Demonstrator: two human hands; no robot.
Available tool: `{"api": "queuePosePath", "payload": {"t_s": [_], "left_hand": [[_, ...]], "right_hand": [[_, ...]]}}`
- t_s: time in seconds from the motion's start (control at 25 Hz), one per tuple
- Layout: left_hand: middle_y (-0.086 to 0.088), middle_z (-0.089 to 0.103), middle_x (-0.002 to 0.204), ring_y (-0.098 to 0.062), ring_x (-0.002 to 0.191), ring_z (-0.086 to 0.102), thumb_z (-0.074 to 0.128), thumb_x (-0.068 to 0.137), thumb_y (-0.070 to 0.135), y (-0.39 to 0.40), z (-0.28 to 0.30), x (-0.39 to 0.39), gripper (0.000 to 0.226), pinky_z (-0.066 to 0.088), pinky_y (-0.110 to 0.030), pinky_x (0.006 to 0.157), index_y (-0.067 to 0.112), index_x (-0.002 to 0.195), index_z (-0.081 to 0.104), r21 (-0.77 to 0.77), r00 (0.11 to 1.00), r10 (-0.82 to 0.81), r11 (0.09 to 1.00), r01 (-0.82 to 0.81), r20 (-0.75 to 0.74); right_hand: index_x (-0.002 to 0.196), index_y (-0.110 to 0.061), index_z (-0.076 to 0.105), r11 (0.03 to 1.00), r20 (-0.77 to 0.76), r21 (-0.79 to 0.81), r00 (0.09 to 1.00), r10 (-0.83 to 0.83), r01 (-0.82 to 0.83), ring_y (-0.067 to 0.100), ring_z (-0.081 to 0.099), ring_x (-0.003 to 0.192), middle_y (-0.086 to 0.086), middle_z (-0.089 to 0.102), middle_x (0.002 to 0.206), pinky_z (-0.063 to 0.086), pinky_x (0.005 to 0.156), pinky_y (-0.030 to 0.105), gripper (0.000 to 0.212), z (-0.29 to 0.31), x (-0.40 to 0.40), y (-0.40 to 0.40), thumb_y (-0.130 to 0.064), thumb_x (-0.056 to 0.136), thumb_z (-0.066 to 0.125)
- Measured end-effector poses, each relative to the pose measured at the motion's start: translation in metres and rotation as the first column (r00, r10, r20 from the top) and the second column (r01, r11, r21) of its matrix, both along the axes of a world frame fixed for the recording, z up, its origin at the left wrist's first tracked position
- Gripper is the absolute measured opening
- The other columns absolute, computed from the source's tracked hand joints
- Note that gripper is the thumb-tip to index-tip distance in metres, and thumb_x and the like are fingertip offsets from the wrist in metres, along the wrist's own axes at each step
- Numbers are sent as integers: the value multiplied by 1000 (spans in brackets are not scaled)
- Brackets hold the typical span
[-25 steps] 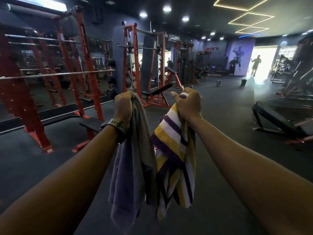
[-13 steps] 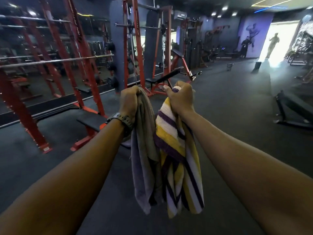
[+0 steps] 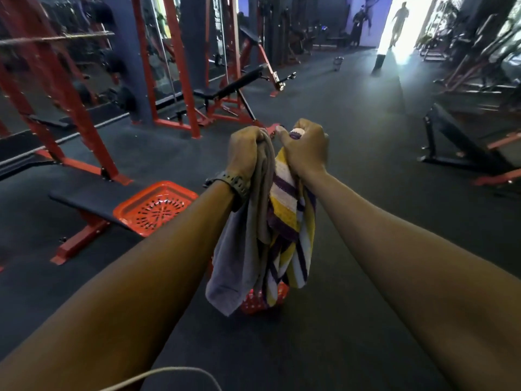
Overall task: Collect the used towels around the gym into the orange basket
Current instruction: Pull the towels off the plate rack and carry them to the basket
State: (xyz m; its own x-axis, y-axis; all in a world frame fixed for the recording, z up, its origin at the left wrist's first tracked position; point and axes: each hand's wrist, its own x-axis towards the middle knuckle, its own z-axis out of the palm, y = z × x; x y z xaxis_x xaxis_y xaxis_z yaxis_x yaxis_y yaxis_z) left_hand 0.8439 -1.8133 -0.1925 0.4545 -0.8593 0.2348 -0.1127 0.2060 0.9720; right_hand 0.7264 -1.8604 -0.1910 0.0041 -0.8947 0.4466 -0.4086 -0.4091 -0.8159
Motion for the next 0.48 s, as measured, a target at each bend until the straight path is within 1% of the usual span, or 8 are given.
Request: {"api": "queuePosePath", "payload": {"t_s": [0.08, 0.16, 0.24, 0.32, 0.4, 0.44, 0.48], "left_hand": [[-19, 63, 74, -28, 73, 56, 47, 71, 23, -33, -19, 18, 34, 52, -52, 74, -4, 71, 68, 23, 1000, -13, 1000, 13, 3], [-17, 60, 70, -27, 69, 53, 47, 73, 21, -74, -44, 38, 31, 48, -46, 68, -4, 70, 65, 37, 999, -46, 998, 47, -5], [-18, 55, 68, -27, 66, 49, 46, 75, 18, -113, -72, 57, 30, 44, -41, 66, -8, 70, 60, 61, 996, -75, 995, 78, -52], [-15, 52, 66, -26, 64, 46, 45, 76, 16, -146, -98, 71, 24, 42, -37, 64, -3, 66, 57, 73, 987, -114, 990, 123, -110], [-10, 50, 61, -21, 60, 46, 43, 77, 13, -168, -123, 81, 22, 42, -34, 60, 4, 59, 51, 86, 977, -155, 982, 169, -148], [-12, 50, 61, -23, 60, 45, 43, 77, 13, -182, -136, 87, 23, 41, -34, 60, 2, 58, 50, 94, 971, -174, 977, 191, -165], [-15, 50, 64, -27, 63, 44, 43, 77, 14, -195, -150, 94, 25, 40, -37, 62, -3, 60, 50, 108, 967, -187, 972, 207, -173]], "right_hand": [[58, -22, 43, 999, 23, 35, 999, -23, 22, 19, 51, 62, -8, 49, 56, 34, 60, 30, 45, -21, 20, -29, -38, 87, 73], [56, -22, 39, 997, 59, 62, 997, -49, 45, 18, 46, 57, -9, 45, 53, 32, 57, 31, 49, -49, 44, -67, -37, 87, 73], [56, -23, 36, 992, 92, 119, 994, -55, 44, 16, 42, 54, -9, 42, 52, 33, 56, 32, 51, -80, 65, -105, -37, 86, 74], [55, -23, 35, 984, 117, 168, 990, -79, 59, 10, 39, 50, -9, 40, 52, 31, 55, 32, 52, -106, 82, -136, -35, 86, 75], [55, -22, 36, 973, 127, 219, 986, -109, 80, 8, 38, 50, -9, 41, 52, 31, 56, 31, 52, -131, 93, -158, -35, 87, 75], [56, -22, 36, 965, 130, 244, 983, -133, 98, 8, 39, 50, -9, 42, 52, 32, 55, 32, 51, -144, 100, -170, -35, 88, 74], [56, -21, 38, 955, 132, 274, 979, -156, 116, 9, 39, 50, -8, 42, 52, 34, 55, 32, 51, -158, 106, -181, -36, 88, 74]]}}
